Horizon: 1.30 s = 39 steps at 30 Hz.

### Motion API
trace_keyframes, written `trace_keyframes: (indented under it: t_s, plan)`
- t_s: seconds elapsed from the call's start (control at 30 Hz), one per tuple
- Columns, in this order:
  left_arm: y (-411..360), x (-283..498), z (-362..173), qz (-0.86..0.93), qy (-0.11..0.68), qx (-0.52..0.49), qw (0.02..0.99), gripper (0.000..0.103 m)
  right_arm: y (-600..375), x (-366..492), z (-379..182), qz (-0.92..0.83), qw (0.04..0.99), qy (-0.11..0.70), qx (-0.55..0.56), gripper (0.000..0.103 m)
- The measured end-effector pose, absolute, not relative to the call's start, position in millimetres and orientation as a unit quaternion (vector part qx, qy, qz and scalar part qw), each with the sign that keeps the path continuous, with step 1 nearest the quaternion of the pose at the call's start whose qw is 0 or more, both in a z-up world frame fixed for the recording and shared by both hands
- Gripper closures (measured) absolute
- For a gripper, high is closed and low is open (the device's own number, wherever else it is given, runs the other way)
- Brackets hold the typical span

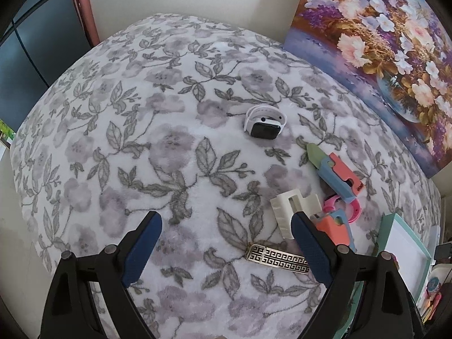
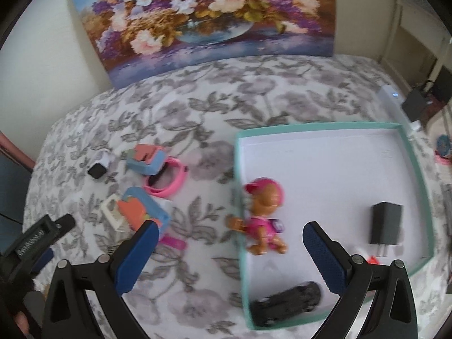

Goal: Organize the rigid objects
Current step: 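Move both tools back toward the pile, left tool toward the gold patterned bar, then grasp the orange-blue toy with the right tool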

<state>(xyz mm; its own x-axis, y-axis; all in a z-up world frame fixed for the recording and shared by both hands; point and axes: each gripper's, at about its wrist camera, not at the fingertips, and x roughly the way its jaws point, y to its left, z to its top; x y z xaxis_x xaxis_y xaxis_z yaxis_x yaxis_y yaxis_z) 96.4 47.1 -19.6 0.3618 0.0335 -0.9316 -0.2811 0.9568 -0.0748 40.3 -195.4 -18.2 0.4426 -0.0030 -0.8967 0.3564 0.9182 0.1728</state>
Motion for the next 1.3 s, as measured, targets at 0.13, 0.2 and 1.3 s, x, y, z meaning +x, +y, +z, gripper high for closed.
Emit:
trace_keyframes:
  t_s: [0.13,0.2,1.3]
  plan:
    - [52,102,-31,0.106,0.565,-0.114,0.810,0.010,-182,49,-22,-0.094,0.833,0.516,0.174,0.000]
    - [53,105,-36,0.106,0.570,-0.117,0.807,0.010,-176,54,-25,-0.086,0.834,0.516,0.176,0.000]
    - [76,141,-84,0.152,0.601,-0.173,0.765,0.010,-138,108,-69,-0.044,0.821,0.544,0.166,0.007]
